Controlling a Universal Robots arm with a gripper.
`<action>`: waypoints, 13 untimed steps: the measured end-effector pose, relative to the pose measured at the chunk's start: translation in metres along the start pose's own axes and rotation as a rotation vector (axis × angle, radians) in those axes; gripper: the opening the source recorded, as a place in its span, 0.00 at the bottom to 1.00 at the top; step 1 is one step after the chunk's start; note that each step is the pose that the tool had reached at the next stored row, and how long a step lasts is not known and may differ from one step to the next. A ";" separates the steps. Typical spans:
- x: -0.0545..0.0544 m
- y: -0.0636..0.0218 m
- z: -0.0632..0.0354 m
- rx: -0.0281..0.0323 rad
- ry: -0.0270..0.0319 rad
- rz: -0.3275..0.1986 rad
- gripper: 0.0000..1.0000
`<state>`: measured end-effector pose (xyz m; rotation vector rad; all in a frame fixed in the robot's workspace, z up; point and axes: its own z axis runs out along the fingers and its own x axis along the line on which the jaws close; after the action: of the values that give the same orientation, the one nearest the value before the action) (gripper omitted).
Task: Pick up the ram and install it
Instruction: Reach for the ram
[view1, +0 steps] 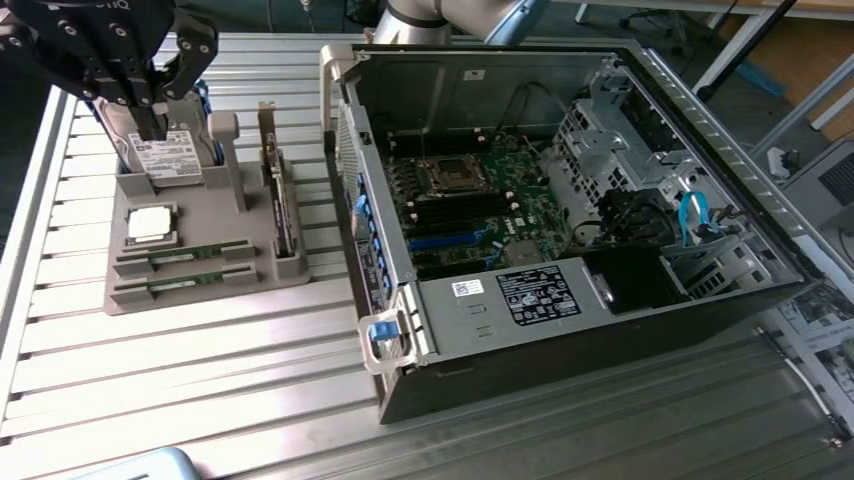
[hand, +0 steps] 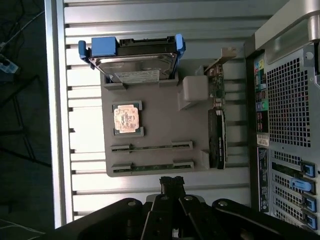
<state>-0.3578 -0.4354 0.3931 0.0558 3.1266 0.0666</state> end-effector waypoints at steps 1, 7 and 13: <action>0.000 0.0000 0.0000 0.0000 0.0002 -0.004 0.11; 0.000 0.0000 0.0002 -0.0003 0.0014 -0.034 0.11; 0.000 0.0000 0.0004 -0.0001 0.0012 -0.024 0.11</action>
<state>-0.3577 -0.4354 0.3928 0.0182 3.1277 0.0666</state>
